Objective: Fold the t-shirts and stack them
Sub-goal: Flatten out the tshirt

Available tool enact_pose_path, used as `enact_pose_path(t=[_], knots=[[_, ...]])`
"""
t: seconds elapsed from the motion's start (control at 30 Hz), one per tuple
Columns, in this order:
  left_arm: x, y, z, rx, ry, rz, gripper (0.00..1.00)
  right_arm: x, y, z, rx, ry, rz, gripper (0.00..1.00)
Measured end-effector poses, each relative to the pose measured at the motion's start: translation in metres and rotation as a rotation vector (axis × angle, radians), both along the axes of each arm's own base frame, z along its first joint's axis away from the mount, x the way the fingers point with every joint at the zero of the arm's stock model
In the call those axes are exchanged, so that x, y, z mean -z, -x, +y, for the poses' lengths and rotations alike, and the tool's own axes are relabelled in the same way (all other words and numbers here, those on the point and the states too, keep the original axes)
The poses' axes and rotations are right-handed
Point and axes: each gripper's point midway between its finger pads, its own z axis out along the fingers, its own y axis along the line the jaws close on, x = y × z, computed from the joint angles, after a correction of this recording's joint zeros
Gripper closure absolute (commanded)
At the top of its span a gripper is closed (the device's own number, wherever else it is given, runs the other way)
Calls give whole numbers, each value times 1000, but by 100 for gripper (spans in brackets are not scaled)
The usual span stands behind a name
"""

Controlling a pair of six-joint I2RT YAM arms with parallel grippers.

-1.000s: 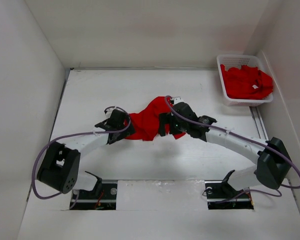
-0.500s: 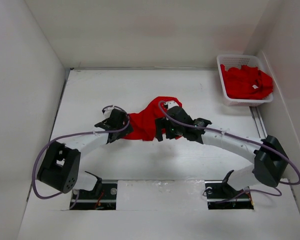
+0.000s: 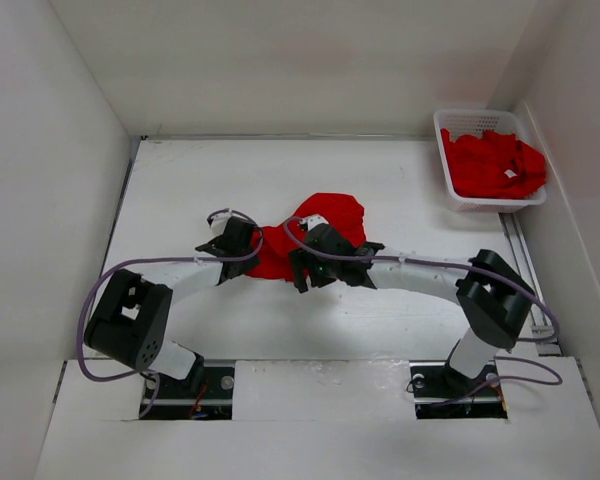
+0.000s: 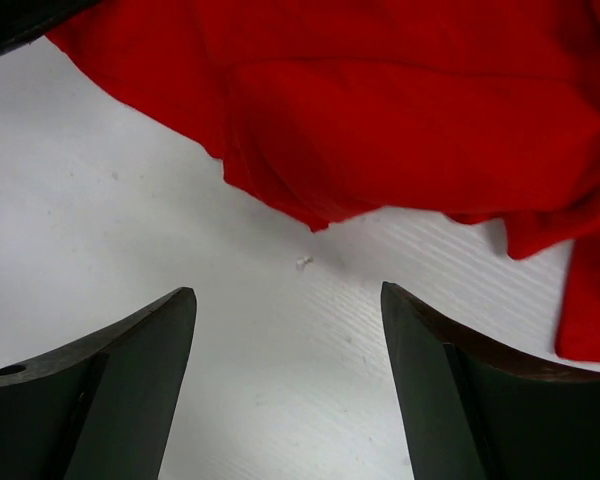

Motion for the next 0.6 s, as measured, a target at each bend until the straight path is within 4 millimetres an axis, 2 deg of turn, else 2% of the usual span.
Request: enact_pose_path(t=[0.07,0.13,0.17,0.37,0.5,0.6], knots=[[2,0,1,0,-4,5,87,7,-2,8,-5,8,-1,23],[3,1,1,1,-5,9,93,13,-5,14,-5,18,-4,27],[3,1,1,2,-6,10,100,16,-8,16,-1,23,-7,27],[4,2,1,5,-7,11,100,27,-21,18,57,50,-25,31],[4,2,1,5,-7,11,100,25,-30,14,126,55,-50,33],[3,2,1,7,-5,7,100,23,-35,12,164,53,-69,39]])
